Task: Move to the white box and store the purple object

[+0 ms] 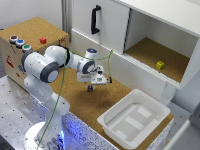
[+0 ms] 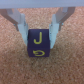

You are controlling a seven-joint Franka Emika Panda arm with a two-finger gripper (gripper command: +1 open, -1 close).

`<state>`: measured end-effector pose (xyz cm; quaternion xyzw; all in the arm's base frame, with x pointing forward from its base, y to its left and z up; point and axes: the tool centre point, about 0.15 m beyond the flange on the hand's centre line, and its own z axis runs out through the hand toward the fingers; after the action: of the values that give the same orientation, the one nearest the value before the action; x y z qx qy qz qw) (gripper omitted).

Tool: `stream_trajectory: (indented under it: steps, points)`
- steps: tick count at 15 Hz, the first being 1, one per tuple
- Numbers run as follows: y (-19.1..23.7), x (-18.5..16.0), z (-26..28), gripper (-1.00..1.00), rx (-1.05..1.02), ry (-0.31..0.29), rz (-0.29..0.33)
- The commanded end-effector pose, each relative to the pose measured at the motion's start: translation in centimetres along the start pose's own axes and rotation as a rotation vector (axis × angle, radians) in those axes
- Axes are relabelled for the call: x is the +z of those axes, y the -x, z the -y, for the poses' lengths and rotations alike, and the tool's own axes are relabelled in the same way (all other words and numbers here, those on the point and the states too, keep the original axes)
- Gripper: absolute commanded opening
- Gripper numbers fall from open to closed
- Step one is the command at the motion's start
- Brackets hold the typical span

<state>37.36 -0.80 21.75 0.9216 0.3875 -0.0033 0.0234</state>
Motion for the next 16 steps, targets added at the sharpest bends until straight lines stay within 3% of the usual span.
stream_trajectory:
  steps: [1, 9, 16]
  points:
    - [1.3, -7.7, 1.5, -1.0, 0.132, 0.015, 0.019]
    - [3.6, -15.5, 3.3, -1.0, 0.374, 0.017, 0.01]
    - [13.8, -19.6, -0.5, -1.0, 0.495, 0.076, -0.115]
